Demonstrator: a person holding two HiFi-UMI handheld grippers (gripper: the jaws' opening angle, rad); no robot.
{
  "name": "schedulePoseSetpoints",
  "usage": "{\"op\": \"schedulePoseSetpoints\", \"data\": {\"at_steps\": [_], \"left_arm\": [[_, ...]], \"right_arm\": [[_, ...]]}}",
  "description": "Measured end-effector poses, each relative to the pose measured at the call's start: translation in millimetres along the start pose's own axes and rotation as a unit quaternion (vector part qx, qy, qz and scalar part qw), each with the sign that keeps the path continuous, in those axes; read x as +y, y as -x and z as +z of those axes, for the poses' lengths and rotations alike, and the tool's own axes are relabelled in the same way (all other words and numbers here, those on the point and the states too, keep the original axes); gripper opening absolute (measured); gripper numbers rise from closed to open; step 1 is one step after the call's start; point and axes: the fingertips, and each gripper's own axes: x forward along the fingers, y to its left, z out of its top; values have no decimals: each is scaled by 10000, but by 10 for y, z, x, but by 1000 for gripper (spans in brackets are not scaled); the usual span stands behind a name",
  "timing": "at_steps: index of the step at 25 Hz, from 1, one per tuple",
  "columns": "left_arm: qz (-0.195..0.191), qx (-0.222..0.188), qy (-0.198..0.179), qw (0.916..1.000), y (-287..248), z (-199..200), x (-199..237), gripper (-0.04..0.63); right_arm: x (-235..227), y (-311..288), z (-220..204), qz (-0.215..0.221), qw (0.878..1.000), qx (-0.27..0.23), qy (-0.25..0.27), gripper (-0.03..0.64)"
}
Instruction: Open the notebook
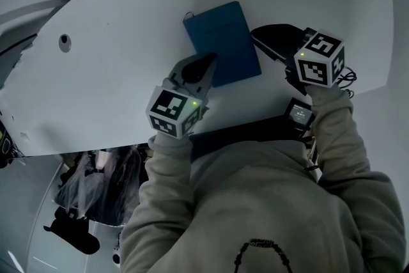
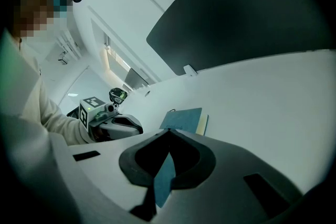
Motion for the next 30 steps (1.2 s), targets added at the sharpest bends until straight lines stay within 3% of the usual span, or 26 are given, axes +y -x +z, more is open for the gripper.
{"op": "schedulePoseSetpoints", "data": {"at_steps": [21, 26, 30], "left_arm": [[-111, 76, 306, 9994, -158, -260, 143, 2], [-45, 12, -69, 10000, -157, -245, 114, 2], [-27, -23, -26, 10000, -169, -227, 136, 2]], "right_arm": [[-266, -242, -418, -152, 9992, 239, -284, 21], [-297, -288, -480, -126, 9988, 317, -348, 21], [-342, -276, -530, -53, 9983, 376, -453, 21]]}}
